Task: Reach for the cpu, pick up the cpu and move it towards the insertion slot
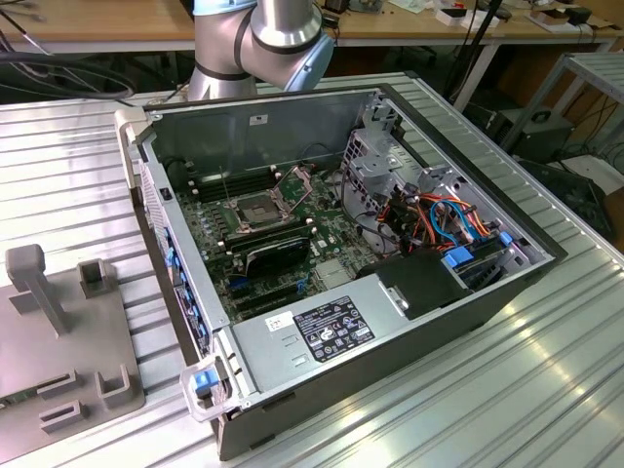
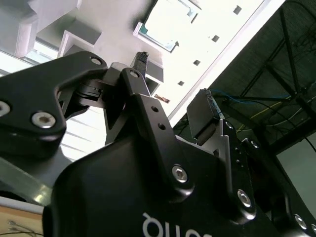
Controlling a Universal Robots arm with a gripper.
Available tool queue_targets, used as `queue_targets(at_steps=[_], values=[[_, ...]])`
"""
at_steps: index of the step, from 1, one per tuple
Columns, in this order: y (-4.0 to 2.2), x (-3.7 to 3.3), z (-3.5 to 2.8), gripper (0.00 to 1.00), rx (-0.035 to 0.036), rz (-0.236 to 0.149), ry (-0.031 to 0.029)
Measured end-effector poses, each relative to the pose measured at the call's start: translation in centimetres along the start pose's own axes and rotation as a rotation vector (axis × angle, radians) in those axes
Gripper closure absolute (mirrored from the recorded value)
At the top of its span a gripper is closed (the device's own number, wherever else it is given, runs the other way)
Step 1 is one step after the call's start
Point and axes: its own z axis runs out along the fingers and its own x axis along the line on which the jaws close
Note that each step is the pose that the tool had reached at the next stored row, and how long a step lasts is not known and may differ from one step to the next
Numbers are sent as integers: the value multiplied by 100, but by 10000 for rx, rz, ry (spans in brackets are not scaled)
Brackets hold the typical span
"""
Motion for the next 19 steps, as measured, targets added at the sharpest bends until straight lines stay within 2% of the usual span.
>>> queue_targets(at_steps=[3, 4, 6, 10, 13, 19], values=[[-1, -1, 15, 40, -1, -7, -3], [-3, -2, 57, 40, -1, -6, -2], [-29, -15, 378, 40, -21, -8, -2], [-61, -16, 445, 40, -19, -80, 9], [-72, -17, 485, 40, -8, -382, 33], [-87, -21, 596, 40, -7, -392, 34]])
